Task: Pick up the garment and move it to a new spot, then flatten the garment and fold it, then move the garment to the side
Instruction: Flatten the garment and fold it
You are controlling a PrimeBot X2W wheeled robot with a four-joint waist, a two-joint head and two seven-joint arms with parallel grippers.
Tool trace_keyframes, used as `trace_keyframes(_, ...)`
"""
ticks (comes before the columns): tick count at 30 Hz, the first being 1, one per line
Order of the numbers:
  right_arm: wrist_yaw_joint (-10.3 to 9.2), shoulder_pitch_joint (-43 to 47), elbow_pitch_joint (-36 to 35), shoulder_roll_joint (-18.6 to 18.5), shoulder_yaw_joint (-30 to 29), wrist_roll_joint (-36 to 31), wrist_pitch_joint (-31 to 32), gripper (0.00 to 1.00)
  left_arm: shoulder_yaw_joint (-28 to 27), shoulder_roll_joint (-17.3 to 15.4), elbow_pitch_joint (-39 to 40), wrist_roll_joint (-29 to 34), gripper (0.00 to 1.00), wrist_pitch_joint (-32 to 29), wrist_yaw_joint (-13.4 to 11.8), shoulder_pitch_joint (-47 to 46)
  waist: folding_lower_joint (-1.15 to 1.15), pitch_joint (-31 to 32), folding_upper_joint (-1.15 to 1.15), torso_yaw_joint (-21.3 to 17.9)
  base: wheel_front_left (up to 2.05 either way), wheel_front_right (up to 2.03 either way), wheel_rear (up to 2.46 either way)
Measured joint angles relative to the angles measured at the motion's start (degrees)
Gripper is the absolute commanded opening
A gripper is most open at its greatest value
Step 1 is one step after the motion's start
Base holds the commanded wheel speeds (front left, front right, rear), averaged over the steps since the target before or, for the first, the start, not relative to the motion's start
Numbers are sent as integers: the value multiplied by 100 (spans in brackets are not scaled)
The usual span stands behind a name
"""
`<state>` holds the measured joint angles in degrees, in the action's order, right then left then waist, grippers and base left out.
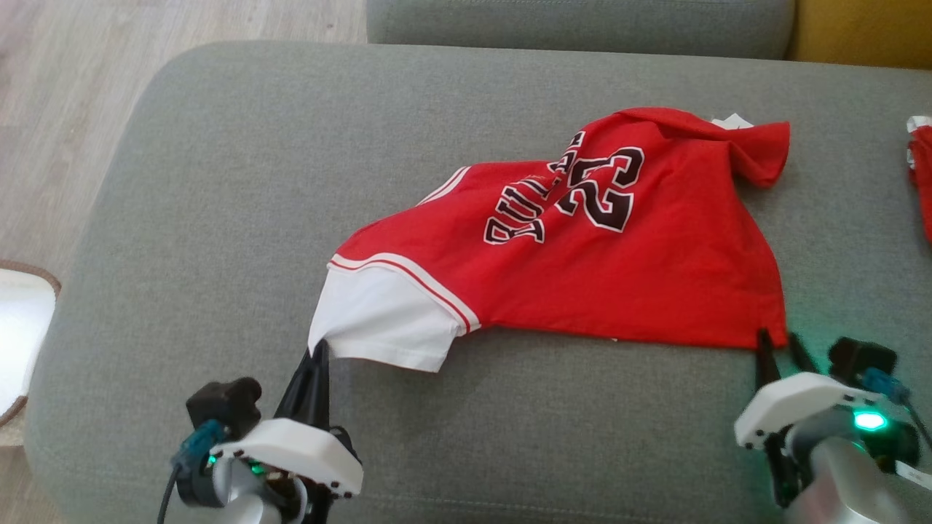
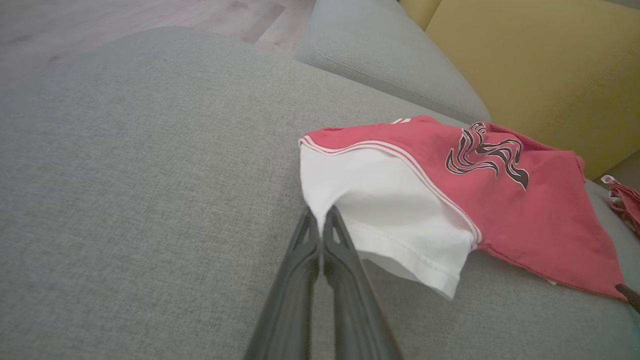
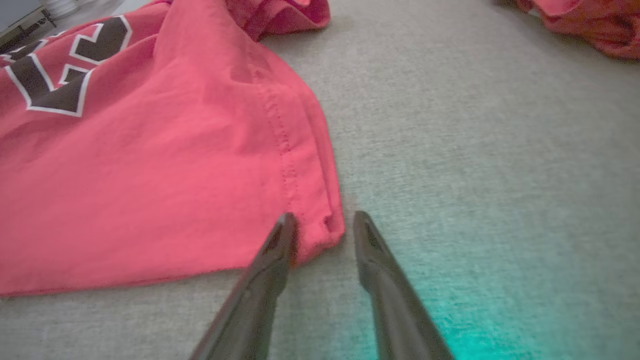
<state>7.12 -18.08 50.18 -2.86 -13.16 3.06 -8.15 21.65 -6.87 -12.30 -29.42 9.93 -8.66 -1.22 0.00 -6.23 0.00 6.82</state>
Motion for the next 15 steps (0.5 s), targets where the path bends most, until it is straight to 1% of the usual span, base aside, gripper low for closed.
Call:
trace_keyframes(1, 0, -42, 75, 0, 81, 60, 0, 5, 0, -3, 4, 0, 0, 0, 0, 0, 0, 12, 0, -8, 0, 0, 0)
trace_keyframes(2, 0, -42, 75, 0, 81, 60, 0, 0, 0, -3, 4, 0, 0, 0, 0, 0, 0, 12, 0, -8, 0, 0, 0)
trace_keyframes(4, 0, -108, 203, 1, 220, 169, -19, 0, 2, -10, 19, 0, 0, 1, 0, 0, 0, 35, 0, -27, 0, 0, 0)
trace_keyframes(10, 0, -139, 363, 4, 436, 416, -399, 0, 14, -35, 148, 1, 0, 76, 2, -2, 0, 158, 0, -108, 0, 0, 0)
trace_keyframes(13, 0, -137, 183, 12, 600, 557, -513, 0, 7, -83, 314, 10, 0, 88, 2, -22, 0, 257, 0, -180, 0, 0, 0)
trace_keyframes(15, 0, -136, -149, 11, 765, 714, -566, 0, -3, -145, 510, 43, 0, 130, 4, -61, 0, 336, 0, -243, 0, 0, 0)
